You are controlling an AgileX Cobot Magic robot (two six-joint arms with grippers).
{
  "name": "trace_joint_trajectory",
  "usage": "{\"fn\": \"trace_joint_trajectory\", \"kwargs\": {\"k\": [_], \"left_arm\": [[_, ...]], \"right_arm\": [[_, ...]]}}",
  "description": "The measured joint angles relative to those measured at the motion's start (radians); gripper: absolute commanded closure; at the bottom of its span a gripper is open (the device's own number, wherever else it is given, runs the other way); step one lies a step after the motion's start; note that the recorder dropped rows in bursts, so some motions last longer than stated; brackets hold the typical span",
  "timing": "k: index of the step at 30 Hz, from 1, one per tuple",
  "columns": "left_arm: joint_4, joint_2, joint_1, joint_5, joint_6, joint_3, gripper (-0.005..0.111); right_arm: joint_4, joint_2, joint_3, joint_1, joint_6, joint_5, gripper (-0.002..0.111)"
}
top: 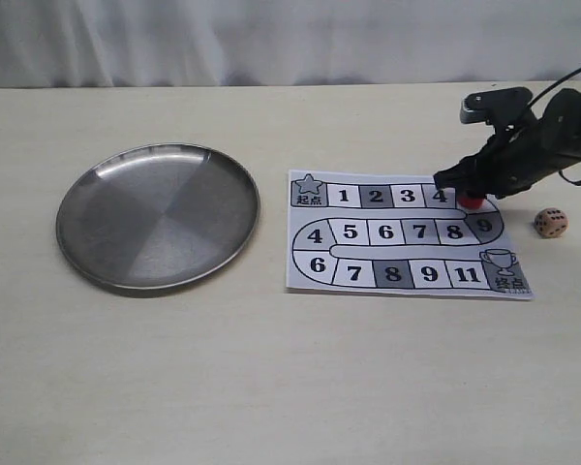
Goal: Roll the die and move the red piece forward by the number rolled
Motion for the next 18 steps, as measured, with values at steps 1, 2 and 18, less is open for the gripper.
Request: {"fn": "trace_joint_trajectory", "kwargs": {"k": [1, 2, 18], "left_arm": [[0.000, 0.000, 0.000, 0.000, 0.000, 0.000, 0.107], [0.000, 0.000, 0.000, 0.000, 0.000, 0.000, 0.107], [0.000, 0.000, 0.000, 0.000, 0.000, 0.000, 0.107]], "right_arm": [[0.000, -0.010, 0.000, 0.000, 0.000, 0.007, 0.104], [0.000, -0.025, 0.000, 0.000, 0.000, 0.015, 0.104], [0.000, -0.325, 0.000, 0.000, 0.000, 0.122, 0.104]]}}
